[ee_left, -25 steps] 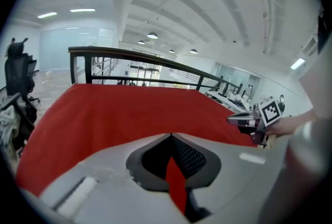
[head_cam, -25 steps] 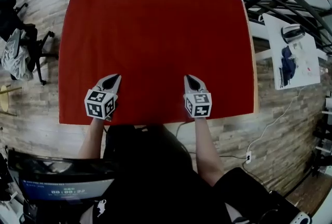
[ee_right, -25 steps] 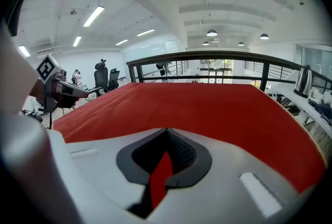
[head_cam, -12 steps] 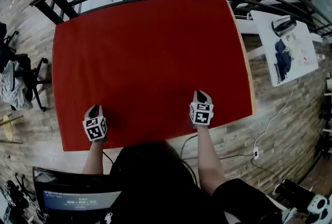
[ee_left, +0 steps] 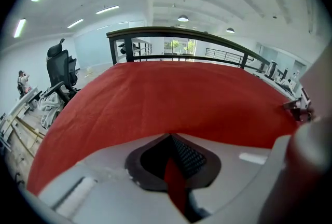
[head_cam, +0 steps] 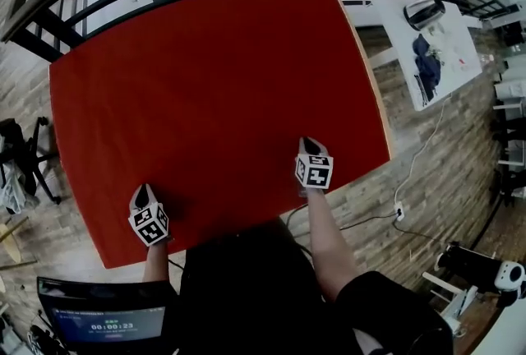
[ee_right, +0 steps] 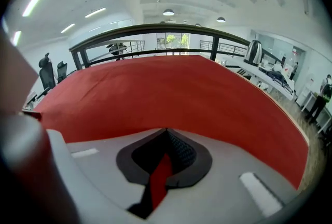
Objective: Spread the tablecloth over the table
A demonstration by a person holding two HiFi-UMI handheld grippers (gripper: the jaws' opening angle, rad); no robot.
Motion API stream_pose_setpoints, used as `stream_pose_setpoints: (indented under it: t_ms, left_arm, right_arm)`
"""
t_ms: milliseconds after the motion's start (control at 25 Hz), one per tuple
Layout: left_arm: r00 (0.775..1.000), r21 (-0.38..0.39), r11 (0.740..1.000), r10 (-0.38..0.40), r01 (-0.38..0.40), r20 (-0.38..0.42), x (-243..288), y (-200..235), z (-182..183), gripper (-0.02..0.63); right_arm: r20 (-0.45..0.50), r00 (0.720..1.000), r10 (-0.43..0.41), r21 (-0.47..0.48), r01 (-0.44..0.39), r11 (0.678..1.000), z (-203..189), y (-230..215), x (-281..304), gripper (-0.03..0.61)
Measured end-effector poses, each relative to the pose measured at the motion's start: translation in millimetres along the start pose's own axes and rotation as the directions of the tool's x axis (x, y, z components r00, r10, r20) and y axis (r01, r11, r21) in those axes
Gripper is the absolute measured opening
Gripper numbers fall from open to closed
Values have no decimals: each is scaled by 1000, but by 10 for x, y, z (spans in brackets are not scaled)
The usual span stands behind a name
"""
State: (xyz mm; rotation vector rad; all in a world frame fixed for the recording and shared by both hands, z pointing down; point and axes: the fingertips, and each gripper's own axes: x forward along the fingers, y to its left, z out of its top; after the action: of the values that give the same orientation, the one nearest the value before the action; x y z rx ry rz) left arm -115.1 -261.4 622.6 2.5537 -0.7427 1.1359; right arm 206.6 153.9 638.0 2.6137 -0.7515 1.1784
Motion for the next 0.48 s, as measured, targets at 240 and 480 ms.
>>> stream_pose_setpoints:
  t_ms: [240, 480]
  left_arm:
    - [998, -37, 997, 63, -63, 4, 78, -47, 78, -6]
    - [999, 16, 999, 37, -36, -23, 166, -74, 222, -6]
  right_arm:
    - [6, 999, 36, 0, -36, 999, 127, -53, 94, 8]
    - [-15, 983, 181, -29, -182, 983, 316, 39, 181, 8]
